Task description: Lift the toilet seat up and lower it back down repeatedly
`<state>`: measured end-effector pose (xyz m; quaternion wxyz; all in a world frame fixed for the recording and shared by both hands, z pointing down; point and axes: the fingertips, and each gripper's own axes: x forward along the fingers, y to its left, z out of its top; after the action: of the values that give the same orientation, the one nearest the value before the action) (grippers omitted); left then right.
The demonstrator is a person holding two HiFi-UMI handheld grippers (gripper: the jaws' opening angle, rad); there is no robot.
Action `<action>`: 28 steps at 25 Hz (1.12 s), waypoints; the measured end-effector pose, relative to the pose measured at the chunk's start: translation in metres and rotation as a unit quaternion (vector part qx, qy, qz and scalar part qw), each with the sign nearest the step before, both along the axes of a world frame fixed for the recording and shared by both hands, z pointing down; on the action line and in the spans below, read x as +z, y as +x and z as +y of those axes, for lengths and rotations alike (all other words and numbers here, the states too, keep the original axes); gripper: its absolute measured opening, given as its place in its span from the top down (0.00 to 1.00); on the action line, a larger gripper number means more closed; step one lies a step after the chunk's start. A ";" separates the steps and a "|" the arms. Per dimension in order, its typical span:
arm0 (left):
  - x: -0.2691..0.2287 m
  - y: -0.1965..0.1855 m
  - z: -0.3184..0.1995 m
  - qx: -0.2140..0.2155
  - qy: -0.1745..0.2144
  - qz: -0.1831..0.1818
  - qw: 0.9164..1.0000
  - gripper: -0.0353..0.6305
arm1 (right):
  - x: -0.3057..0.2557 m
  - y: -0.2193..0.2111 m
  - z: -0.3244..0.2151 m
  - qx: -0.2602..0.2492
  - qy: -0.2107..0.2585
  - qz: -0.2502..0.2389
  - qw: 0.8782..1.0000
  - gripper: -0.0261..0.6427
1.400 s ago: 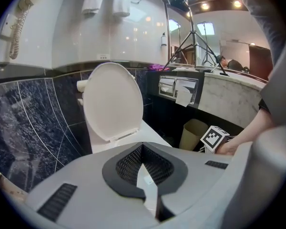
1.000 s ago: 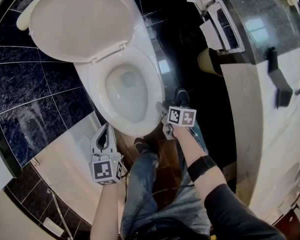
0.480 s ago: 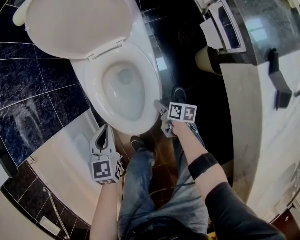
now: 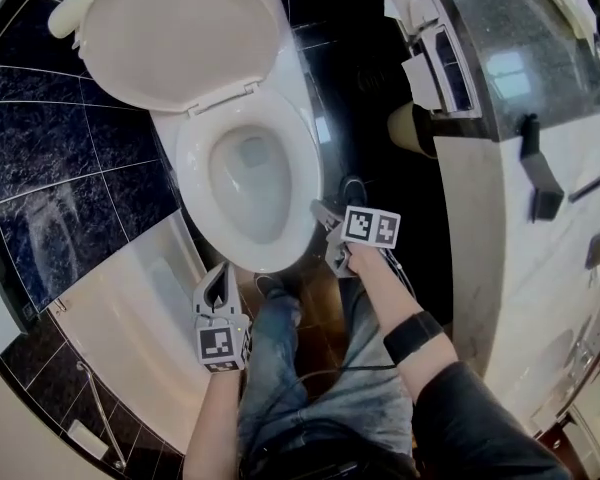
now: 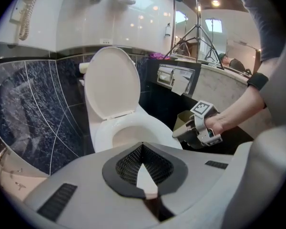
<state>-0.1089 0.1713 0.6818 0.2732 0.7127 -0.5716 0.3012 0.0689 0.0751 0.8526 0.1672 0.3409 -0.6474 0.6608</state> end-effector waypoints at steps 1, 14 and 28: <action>-0.001 0.002 0.008 0.002 -0.007 0.000 1.000 0.95 | -0.009 0.000 -0.003 -0.002 0.000 0.000 1.000 0.78; 0.013 0.013 0.036 -0.106 -0.068 0.066 0.990 0.95 | -0.133 -0.019 -0.051 -0.015 0.016 -0.015 1.000 0.78; -0.074 -0.010 -0.060 -0.168 0.016 0.079 0.982 0.95 | -0.192 -0.035 -0.097 0.004 0.029 -0.029 0.999 0.77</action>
<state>-0.1188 0.1115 0.6081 0.3525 0.6323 -0.6649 0.1843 0.0336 -0.0216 0.6610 0.1360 0.3291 -0.6698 0.6515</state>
